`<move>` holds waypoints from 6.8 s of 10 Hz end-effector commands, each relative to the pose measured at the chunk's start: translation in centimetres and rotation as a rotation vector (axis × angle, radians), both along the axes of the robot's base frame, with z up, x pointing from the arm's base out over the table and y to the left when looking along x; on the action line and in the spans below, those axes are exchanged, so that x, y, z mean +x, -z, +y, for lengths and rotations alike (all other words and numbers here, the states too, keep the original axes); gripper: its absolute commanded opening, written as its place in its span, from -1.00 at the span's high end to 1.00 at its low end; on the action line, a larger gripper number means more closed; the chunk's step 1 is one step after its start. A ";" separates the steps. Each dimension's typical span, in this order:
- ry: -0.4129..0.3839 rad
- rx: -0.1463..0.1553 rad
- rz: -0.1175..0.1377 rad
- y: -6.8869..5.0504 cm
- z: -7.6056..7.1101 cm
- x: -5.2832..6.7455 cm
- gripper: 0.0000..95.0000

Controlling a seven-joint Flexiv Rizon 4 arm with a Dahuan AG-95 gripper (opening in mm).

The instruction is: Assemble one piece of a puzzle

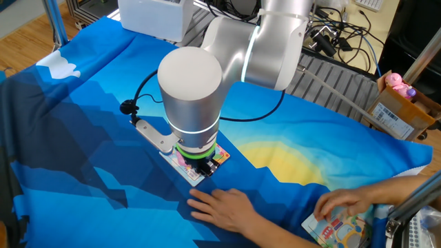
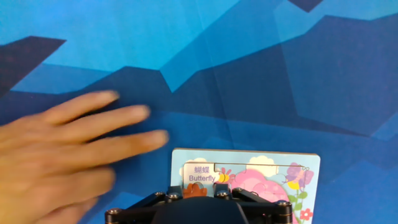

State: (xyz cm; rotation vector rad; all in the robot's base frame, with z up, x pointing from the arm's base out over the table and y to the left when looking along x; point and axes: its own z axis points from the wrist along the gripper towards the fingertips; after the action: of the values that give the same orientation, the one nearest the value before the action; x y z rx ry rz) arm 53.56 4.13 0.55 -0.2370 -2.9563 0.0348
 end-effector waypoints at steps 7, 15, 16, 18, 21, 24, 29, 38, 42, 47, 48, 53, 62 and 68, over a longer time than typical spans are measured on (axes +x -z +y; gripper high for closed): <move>-0.011 -0.009 0.010 0.2 -0.1 -0.1 0.20; -0.011 -0.006 0.011 0.2 -0.2 -0.1 0.20; -0.010 -0.004 0.011 0.2 -0.2 -0.1 0.20; -0.008 0.000 0.012 0.2 -0.1 -0.1 0.20; -0.004 0.002 0.011 0.1 0.1 -0.2 0.20; 0.003 0.002 0.010 0.1 0.5 -0.3 0.20; 0.001 0.002 0.006 0.3 0.6 -0.3 0.20; -0.023 -0.001 0.018 -0.5 0.3 -0.4 -0.20; -0.022 0.011 0.012 -0.7 0.3 -0.4 1.00; -0.022 0.014 0.007 -0.8 0.2 0.3 1.00; -0.017 0.014 0.006 -0.5 0.2 0.4 1.00; -0.022 0.010 0.005 -0.3 0.3 0.3 1.00; -0.039 0.029 0.015 -5.4 -2.4 0.3 0.60; -0.040 0.025 0.045 -8.7 -6.6 0.4 1.00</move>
State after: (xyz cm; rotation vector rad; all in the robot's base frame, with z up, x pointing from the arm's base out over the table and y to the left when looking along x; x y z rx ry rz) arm 54.13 -2.56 9.30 -0.1740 -2.9102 0.0114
